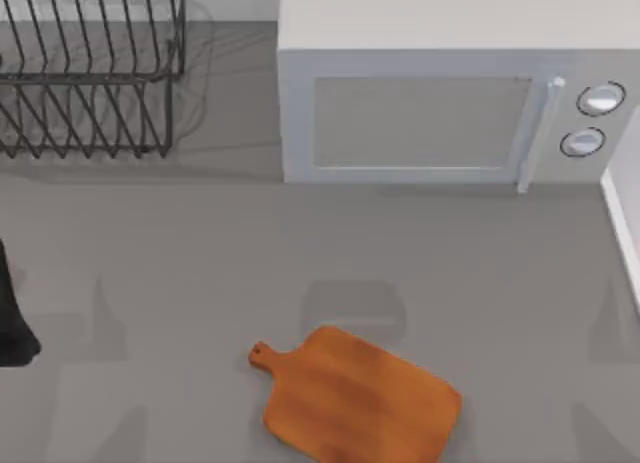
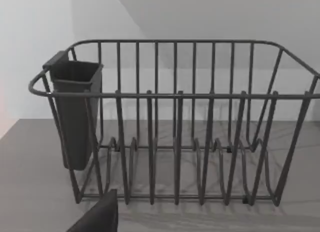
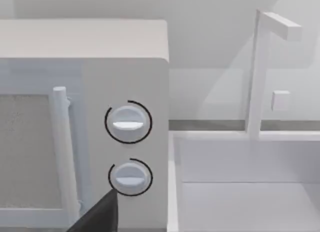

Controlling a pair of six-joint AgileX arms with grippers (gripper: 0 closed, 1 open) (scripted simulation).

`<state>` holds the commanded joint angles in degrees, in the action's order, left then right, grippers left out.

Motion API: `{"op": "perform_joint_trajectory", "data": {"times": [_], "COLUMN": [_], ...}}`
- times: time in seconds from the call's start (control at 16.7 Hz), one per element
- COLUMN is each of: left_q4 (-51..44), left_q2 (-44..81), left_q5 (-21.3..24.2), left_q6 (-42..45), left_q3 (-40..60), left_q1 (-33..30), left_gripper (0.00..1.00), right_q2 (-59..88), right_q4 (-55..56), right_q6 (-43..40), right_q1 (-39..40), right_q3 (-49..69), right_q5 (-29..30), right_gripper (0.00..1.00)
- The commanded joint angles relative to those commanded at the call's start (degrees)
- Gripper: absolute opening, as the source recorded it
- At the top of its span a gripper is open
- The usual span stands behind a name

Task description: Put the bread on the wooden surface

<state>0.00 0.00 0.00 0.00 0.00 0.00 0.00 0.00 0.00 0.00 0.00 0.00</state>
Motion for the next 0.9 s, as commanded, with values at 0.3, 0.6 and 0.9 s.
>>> {"op": "perform_joint_trajectory", "data": {"times": [0.3,0.6,0.9], "left_q4": [-2.4,-13.1,-28.7], "left_q2": [3.6,21.8,52.1], "left_q5": [0.0,0.1,0.0], "left_q6": [0.8,4.4,9.3], "left_q3": [3.5,18.3,37.8], "left_q1": [0.5,2.5,5.3], "left_gripper": [1.00,1.00,1.00], "right_q2": [0.0,0.0,0.0], "right_q4": [0.0,0.0,0.0], "right_q6": [0.0,0.0,0.0], "right_q1": [0.0,0.0,0.0], "right_q3": [0.0,0.0,0.0], "right_q5": [0.0,0.0,0.0], "right_gripper": [1.00,1.00,1.00]}}
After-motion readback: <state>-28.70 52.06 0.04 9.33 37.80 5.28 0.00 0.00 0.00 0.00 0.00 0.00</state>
